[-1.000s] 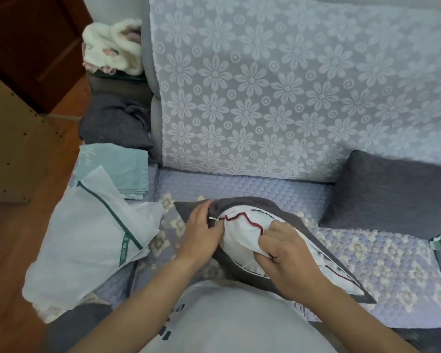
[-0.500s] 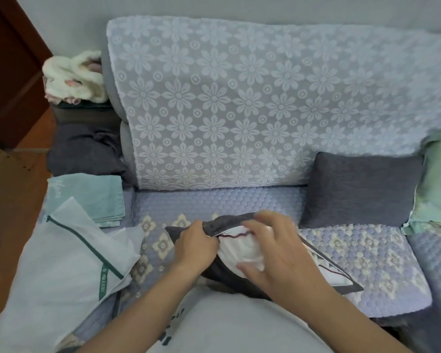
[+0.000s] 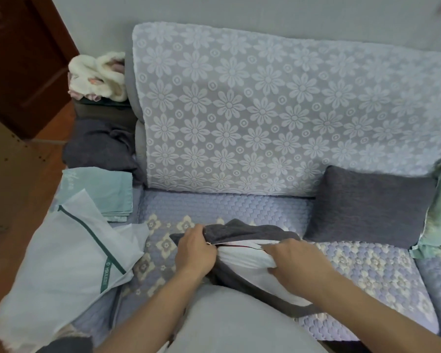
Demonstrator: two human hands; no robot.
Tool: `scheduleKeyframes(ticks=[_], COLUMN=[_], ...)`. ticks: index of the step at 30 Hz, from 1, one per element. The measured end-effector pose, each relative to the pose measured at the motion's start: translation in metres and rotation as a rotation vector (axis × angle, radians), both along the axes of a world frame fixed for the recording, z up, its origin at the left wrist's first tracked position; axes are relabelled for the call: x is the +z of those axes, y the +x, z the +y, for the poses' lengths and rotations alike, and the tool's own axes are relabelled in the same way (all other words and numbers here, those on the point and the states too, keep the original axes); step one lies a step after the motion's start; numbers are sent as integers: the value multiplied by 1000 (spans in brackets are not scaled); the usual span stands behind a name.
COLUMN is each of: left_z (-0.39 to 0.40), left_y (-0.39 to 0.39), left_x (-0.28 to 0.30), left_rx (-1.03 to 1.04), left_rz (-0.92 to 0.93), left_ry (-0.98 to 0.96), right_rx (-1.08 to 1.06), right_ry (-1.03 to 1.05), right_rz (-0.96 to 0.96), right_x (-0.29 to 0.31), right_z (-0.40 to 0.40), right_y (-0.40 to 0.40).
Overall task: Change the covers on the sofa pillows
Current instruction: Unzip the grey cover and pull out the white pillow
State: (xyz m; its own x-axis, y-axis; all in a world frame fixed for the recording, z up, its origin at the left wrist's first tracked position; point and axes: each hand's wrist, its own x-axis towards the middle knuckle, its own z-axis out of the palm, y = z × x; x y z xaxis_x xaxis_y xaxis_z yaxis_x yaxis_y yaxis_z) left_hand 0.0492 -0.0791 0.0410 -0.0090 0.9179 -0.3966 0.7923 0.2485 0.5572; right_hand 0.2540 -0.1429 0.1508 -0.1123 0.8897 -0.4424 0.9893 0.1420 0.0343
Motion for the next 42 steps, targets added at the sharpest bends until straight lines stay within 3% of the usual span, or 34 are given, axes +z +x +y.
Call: scheduleKeyframes(ticks=[4, 9, 11, 14, 17, 22, 25, 28, 33, 36, 39, 42], left_z=[13, 37, 42, 29, 1, -24, -23, -25, -26, -19, -6, 3], left_y=[-23, -48, -60, -54, -32, 2, 8, 8, 12, 12, -7, -37], left_x=[-8, -10, -6, 18, 26, 22, 19, 11, -2, -18, -31, -29], left_rx=[-74, 139, 276, 360, 232, 148, 98, 101, -138, -104, -60, -50], left_rz=[222, 77, -144, -706, -770, -795, -748, -676, -505, -399, -151, 220], left_ry=[182, -10, -147, -456, -580, -631, -594, -526, -228, -144, -224, -153], right_rx=[-21, -37, -60, -129, -79, 52, 40, 94, 250, 216, 108, 10], right_ry=[47, 39, 21, -25, -42, -81, 58, 148, 274, 343, 393, 430], right_rz=[69, 126, 169, 86, -184, -28, -113, -52, 239, 356, 474, 569], right_x=[28, 63, 69, 66, 54, 25, -16, -16, 40, 82, 103, 113], right_z=[-3, -14, -18, -19, -19, -21, -18, -16, -11, -1, 5, 10], right_y=[4, -3, -2, 11, 27, -16, -20, -6, 14, 27, 41, 49])
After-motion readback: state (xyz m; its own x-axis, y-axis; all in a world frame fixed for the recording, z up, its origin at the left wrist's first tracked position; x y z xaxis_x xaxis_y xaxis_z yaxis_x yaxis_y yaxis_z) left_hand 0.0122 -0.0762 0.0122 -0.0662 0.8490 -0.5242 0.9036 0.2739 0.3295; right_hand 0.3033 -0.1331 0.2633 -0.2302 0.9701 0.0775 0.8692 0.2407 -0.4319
